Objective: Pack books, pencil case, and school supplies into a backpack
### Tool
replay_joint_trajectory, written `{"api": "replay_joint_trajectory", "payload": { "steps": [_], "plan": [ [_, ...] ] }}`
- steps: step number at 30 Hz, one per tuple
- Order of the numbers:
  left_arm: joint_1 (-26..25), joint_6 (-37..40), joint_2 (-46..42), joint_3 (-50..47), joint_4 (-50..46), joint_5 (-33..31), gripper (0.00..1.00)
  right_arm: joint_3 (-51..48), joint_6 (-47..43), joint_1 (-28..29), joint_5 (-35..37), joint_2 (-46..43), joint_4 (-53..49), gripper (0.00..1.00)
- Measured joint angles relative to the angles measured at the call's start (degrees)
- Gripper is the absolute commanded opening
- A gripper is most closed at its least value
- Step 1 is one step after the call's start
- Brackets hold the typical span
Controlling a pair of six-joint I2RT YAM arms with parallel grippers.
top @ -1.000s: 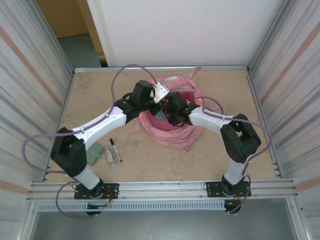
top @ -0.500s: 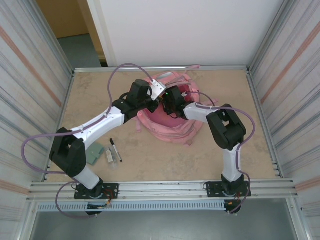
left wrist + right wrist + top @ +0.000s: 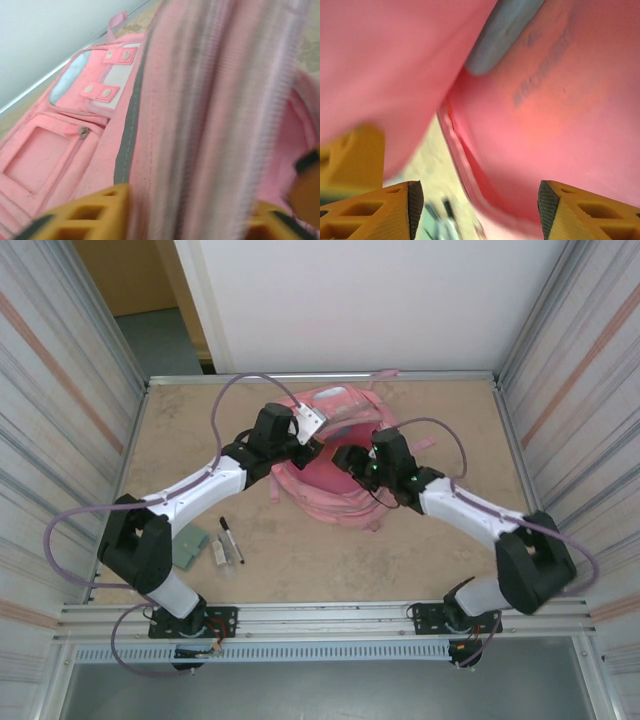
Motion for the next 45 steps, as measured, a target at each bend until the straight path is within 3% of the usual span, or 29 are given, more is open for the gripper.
{"api": "replay_joint_trajectory", "payload": {
  "steps": [7,9,12,15,21,29,31,36,37,38,45],
  "plan": [
    [0.0,-9.49,-7.48,-5.33,-6.71,2.01,0.59,-4.35,-19.15,2.25,3.85,-14.78,-15.89,0.66],
    [0.0,-13.38,-11.87,-8.17,-10.23,0.26,0.65,-4.35,-23.04,2.84,4.55,-16.7,-17.86,0.66],
    [1.25,-21.7,-17.64,-10.67,-17.92,-3.98,0.65,-3.69,-27.39,5.79,4.33,-15.96,-19.39,0.67],
    [7.96,-32.22,-21.49,-11.89,-27.23,-4.76,0.67,-1.03,-32.48,10.58,3.43,-11.37,-19.58,0.68],
    [32.02,-45.38,-22.75,-20.83,-38.97,-0.33,0.64,8.41,-43.85,19.87,0.09,0.79,-18.99,0.69],
    [44.74,-53.81,-23.78,-25.73,-44.57,-5.81,0.57,17.42,-49.18,29.97,-3.48,18.21,-12.81,0.71],
    [46.56,-55.34,-23.85,-27.58,-43.67,-7.1,0.55,19.78,-49.29,32.0,-2.69,22.56,-12.09,0.72],
    [46.86,-58.75,-21.24,-31.85,-41.77,-8.87,0.54,30.18,-46.42,36.54,7.13,34.93,-11.56,0.82],
    [46.86,-59.21,-21.22,-31.93,-41.35,-8.87,0.54,32.02,-45.55,37.29,9.05,37.13,-11.1,0.95],
    [46.88,-59.56,-21.24,-31.98,-41.2,-8.87,0.54,33.33,-45.07,37.77,10.4,38.73,-10.86,0.99],
    [45.92,-61.37,-21.79,-33.62,-39.78,-8.7,0.51,42.47,-43.56,38.93,15.82,48.41,-10.93,0.99]
  ]
}}
